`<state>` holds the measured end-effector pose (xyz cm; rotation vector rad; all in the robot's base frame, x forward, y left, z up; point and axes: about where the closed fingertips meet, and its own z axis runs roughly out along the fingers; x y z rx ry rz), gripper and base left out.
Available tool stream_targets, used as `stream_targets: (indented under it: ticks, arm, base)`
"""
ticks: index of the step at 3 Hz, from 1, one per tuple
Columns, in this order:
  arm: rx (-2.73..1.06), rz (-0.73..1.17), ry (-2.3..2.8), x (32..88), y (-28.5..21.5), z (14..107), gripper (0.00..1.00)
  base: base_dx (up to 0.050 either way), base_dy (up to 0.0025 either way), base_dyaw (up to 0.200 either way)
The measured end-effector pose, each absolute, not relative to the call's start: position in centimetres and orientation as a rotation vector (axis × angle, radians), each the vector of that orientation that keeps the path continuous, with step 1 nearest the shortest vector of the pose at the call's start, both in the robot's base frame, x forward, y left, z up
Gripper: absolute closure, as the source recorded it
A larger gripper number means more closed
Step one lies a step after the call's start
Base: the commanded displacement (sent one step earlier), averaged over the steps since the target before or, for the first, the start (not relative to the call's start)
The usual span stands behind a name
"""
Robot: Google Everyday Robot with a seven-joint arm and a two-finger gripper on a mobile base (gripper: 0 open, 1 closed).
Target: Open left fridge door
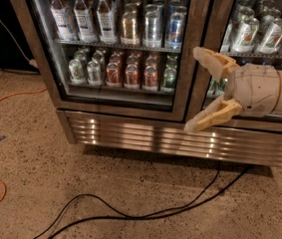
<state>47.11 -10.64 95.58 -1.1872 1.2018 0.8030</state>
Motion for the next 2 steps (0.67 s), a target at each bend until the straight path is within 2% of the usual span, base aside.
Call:
stream_targets:
  ticks: [2]
  arm:
    - [-1.142,0.877,1.259,47.68,-10.85,95.27,0.00]
  base:
    - [0.000,0.00000,0.000]
